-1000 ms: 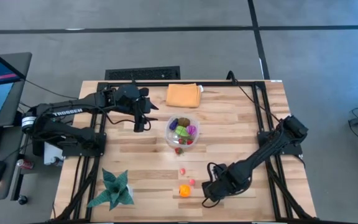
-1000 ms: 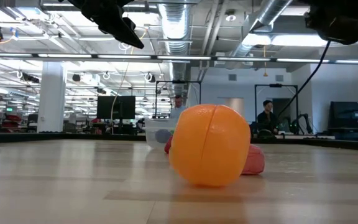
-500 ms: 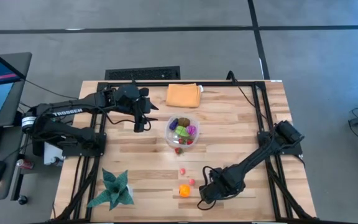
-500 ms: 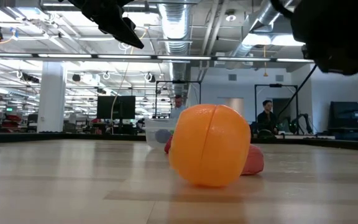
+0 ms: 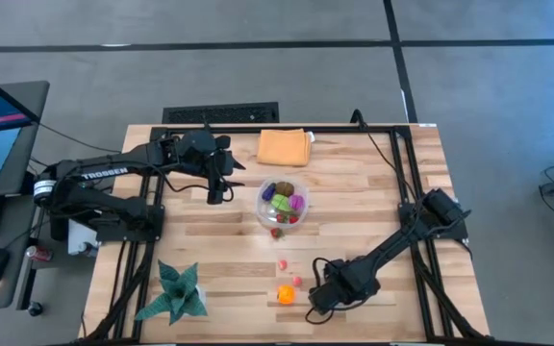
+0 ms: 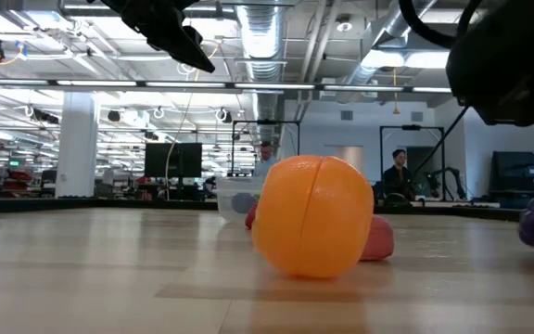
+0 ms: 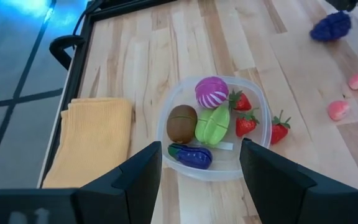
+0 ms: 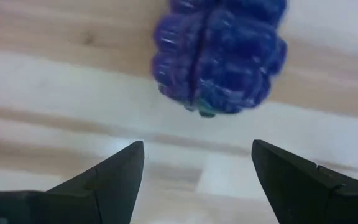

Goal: Pick and placing Produce into tupperware
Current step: Put the violet grapes into the transparent container

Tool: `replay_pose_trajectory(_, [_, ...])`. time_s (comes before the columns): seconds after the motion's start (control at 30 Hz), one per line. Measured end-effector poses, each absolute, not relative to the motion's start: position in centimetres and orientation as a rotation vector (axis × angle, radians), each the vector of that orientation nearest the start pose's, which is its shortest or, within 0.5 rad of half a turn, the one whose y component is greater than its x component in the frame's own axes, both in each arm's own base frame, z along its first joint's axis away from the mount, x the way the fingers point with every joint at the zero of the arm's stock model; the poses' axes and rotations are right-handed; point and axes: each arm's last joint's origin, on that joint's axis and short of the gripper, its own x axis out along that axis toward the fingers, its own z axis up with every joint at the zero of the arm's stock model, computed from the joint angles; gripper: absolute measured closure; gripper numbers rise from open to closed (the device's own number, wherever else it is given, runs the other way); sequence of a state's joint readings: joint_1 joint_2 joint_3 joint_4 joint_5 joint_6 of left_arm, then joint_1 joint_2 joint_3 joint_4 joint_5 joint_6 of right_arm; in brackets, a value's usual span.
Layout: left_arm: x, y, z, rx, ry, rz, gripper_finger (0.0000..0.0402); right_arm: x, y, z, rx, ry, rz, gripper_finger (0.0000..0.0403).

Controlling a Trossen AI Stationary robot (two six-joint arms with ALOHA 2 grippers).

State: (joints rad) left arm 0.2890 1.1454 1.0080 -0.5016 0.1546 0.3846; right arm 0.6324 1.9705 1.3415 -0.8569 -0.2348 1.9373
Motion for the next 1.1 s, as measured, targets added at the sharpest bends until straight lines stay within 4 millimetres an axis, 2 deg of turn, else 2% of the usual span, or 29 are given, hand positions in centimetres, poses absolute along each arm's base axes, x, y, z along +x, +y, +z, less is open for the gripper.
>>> replay_pose_trajectory(0.17, [23.1,6.4,31.2,0.234,0.639,0.007,0.0193,28.8,21.5,15.5,1.108,1.554,-0.928,0.0081])
replay_pose_trajectory(0.53, [23.1,6.4,31.2,0.243,0.639,0.004,0.0193,29.0,20.3,16.1,1.027,1.585,-0.864,0.0081])
replay_pose_trajectory(0.77, [23.1,6.4,31.2,0.245,0.639,0.004,0.0193,29.5,19.3,17.0,1.006,1.576,-0.791,0.0081])
replay_pose_trajectory(1.1, [23.1,6.4,31.2,0.243,0.640,0.006,0.0193,30.2,18.0,17.0,0.975,1.581,-0.761,0.0081])
